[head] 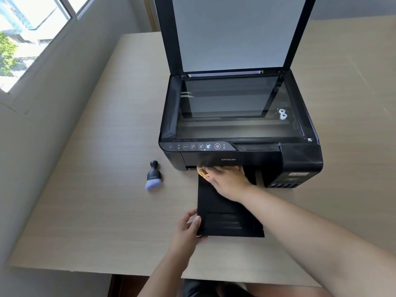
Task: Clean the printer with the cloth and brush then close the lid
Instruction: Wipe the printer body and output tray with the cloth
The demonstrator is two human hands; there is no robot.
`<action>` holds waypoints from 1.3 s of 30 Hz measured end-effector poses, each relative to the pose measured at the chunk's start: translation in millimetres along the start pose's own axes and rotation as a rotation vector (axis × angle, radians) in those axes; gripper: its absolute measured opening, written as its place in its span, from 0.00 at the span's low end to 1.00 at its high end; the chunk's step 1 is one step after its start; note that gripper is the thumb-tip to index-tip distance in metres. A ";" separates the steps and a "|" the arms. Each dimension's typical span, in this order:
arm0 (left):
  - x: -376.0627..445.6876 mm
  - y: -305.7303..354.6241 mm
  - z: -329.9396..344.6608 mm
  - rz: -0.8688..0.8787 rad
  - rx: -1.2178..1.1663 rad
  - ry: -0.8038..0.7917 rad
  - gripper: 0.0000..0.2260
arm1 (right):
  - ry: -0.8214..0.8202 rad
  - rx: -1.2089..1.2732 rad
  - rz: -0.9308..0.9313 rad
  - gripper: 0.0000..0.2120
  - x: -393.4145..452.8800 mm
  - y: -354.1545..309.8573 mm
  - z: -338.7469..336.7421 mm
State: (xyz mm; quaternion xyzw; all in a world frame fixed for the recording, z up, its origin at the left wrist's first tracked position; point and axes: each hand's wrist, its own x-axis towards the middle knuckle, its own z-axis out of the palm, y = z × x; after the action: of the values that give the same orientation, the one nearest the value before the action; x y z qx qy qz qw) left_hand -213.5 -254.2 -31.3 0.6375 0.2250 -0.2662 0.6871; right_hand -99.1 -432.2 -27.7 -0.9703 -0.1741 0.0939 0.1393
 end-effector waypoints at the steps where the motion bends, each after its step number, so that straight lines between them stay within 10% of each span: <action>1: 0.0 0.0 -0.2 0.000 0.004 -0.002 0.09 | -0.010 0.000 -0.021 0.21 -4.8 8.4 -2.6; 11: 0.3 -0.6 0.5 -0.006 -0.011 0.012 0.10 | 0.321 -0.016 0.350 0.15 2.0 -13.4 30.8; 24: 1.7 -1.2 1.4 0.002 -0.050 0.009 0.08 | 0.219 0.107 -0.166 0.19 22.5 -39.6 41.9; 31: -0.2 0.5 -1.4 0.001 -0.034 -0.008 0.09 | 0.561 0.026 0.167 0.12 -0.7 -19.7 42.1; 39: 3.5 -2.7 -3.6 0.004 -0.033 -0.028 0.09 | 0.350 0.013 0.499 0.20 27.8 -63.2 41.1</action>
State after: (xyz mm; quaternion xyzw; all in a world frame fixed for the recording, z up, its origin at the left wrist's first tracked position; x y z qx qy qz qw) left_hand -212.5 -251.0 -36.0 0.6227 0.2184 -0.2698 0.7013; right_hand -102.6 -355.5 -51.1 -0.9836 0.0971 -0.0425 0.1459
